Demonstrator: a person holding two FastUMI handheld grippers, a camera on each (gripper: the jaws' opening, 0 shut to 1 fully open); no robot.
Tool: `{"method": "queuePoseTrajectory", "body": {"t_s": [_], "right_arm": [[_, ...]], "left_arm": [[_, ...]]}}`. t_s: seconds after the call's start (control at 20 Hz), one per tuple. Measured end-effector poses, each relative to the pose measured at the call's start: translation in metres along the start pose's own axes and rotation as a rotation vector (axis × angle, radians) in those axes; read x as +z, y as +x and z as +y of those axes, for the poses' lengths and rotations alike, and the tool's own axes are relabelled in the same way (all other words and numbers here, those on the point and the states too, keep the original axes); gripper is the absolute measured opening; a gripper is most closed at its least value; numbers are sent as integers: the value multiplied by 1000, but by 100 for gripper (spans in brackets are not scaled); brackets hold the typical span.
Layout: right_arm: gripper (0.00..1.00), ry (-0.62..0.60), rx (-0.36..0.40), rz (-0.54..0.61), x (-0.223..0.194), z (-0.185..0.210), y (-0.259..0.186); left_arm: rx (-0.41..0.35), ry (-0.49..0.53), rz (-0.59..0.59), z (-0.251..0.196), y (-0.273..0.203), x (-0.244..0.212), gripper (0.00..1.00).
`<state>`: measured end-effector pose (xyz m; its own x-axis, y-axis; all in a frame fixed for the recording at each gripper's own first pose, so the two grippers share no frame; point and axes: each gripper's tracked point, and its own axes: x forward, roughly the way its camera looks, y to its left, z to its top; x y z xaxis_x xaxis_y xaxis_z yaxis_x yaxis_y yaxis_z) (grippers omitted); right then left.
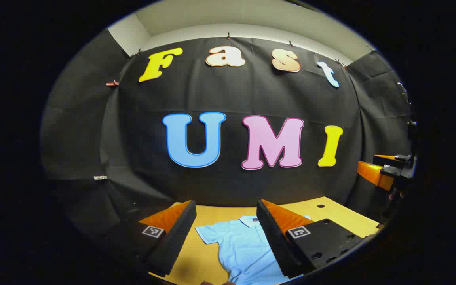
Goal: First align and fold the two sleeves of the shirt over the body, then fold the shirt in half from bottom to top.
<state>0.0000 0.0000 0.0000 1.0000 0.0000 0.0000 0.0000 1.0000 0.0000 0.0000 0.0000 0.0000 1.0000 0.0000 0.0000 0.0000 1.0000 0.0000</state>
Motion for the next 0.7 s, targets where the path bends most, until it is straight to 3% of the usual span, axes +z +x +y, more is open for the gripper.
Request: {"method": "queuePoseTrajectory", "body": {"t_s": [0.2,0.45,0.7], "right_arm": [[97,25,-47,29,-18,-10,-9],[97,21,-55,94,-40,-15,-9],[97,104,-25,183,-68,-5,6]], "left_arm": [[-57,9,3,-20,16,-2,97],[-54,4,6,-20,24,-5,97],[-35,-16,32,-11,30,-13,97]]}}
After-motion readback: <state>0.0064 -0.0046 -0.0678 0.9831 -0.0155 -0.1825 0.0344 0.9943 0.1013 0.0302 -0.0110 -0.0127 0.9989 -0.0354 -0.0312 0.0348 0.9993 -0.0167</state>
